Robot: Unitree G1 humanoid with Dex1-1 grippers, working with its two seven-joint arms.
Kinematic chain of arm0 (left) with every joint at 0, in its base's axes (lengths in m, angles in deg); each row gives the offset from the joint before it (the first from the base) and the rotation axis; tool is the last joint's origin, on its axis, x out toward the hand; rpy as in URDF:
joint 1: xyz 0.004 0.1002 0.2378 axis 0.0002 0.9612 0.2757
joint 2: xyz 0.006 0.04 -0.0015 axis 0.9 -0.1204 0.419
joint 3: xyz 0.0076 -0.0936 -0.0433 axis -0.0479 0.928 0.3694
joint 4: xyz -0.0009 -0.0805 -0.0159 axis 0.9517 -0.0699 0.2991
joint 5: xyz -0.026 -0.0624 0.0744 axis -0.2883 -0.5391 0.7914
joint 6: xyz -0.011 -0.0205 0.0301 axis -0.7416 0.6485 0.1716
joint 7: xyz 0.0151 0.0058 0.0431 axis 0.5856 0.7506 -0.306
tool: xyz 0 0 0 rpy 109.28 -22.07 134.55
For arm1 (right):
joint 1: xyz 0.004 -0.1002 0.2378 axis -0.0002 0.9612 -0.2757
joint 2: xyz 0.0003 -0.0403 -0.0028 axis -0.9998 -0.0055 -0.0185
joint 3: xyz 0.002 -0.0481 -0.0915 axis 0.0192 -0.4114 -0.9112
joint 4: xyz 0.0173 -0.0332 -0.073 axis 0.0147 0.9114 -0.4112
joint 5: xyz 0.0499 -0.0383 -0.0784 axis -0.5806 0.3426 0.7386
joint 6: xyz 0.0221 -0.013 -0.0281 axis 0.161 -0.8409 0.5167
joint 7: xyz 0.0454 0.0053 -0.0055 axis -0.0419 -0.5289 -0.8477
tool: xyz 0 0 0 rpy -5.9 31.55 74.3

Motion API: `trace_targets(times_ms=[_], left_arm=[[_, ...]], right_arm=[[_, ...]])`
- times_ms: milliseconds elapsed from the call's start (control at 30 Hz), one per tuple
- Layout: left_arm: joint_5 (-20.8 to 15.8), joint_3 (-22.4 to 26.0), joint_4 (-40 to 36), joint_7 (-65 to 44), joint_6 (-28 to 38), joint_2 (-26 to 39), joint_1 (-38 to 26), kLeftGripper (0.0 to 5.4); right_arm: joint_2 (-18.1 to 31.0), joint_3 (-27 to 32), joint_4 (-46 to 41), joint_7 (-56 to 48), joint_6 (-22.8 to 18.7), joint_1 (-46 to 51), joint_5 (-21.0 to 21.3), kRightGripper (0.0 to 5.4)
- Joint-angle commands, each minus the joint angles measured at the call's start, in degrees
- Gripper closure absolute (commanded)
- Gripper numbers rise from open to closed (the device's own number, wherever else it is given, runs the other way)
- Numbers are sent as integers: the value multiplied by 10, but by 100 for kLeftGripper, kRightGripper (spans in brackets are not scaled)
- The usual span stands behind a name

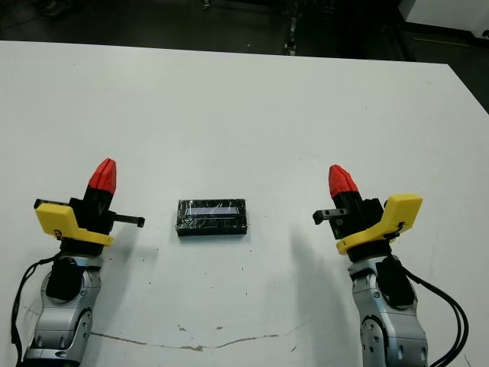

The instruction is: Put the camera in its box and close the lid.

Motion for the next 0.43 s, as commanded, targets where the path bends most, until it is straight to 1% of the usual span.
trace_targets(times_ms=[33,300,433], left_arm=[[9,-6,9,6,-3,-4,18,538],[-5,-13,-17,-8,-24,-1,21,538],[-13,-16,-23,-14,-30,1,23,538]], right_arm=[[-1,2,6,8,7,0,4,540],[-9,-13,8,21,-4,8,14,540],[-15,-17,16,18,3,11,14,540]])
